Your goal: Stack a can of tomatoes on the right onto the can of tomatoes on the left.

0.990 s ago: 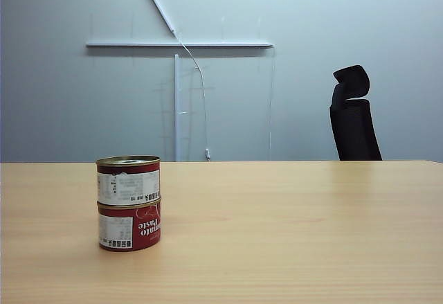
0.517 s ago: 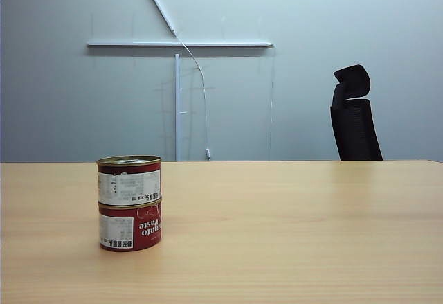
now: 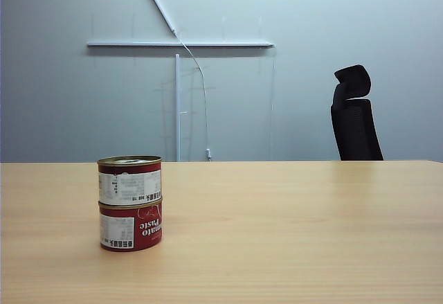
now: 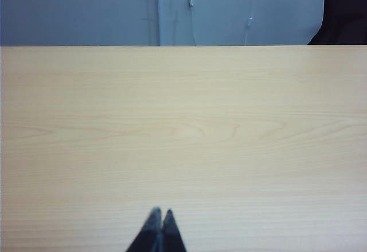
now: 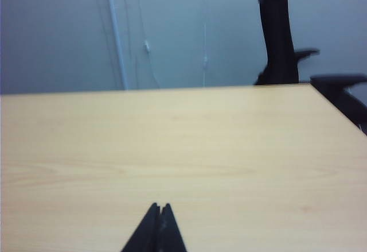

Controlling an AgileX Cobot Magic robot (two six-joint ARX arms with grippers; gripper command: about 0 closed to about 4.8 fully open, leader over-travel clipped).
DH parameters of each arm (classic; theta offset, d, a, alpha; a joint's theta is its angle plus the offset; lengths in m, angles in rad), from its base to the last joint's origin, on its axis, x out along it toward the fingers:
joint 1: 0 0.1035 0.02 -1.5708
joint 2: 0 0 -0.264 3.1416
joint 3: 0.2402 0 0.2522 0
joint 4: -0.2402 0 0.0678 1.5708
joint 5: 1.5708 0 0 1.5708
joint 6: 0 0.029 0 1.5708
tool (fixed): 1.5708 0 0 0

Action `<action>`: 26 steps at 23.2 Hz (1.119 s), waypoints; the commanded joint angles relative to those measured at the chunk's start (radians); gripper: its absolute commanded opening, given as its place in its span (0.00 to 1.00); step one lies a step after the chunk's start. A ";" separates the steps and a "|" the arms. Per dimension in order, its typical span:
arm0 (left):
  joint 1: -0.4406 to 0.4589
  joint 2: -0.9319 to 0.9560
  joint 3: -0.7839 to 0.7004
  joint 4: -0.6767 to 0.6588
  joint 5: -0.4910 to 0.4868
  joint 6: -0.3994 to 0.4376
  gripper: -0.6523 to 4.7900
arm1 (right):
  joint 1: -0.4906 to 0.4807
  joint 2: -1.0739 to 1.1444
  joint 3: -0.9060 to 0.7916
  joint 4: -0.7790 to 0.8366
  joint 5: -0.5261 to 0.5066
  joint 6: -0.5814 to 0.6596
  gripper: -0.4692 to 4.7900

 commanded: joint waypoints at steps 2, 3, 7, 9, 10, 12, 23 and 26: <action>0.000 0.002 0.004 0.012 0.003 0.000 0.11 | 0.021 -0.002 -0.005 -0.024 0.031 -0.001 0.09; 0.000 0.002 0.004 0.012 0.003 0.000 0.11 | 0.022 -0.002 -0.005 -0.025 0.037 -0.001 0.09; 0.000 0.002 0.004 0.012 0.003 0.000 0.11 | 0.022 -0.002 -0.005 -0.014 0.037 0.000 0.09; 0.000 0.002 0.004 0.012 0.003 0.000 0.11 | 0.022 -0.002 -0.005 -0.007 0.035 0.000 0.09; 0.000 0.002 0.004 0.012 0.003 0.000 0.11 | 0.022 -0.002 -0.005 -0.005 0.036 0.000 0.09; 0.000 0.002 0.004 0.012 0.003 0.000 0.11 | 0.022 -0.002 -0.005 -0.010 0.036 0.000 0.09; 0.000 0.002 0.004 0.012 0.003 0.000 0.11 | 0.022 -0.002 -0.005 -0.011 0.036 0.000 0.09; 0.000 0.002 0.004 0.012 0.003 0.000 0.11 | 0.022 -0.002 -0.005 -0.011 0.036 0.000 0.09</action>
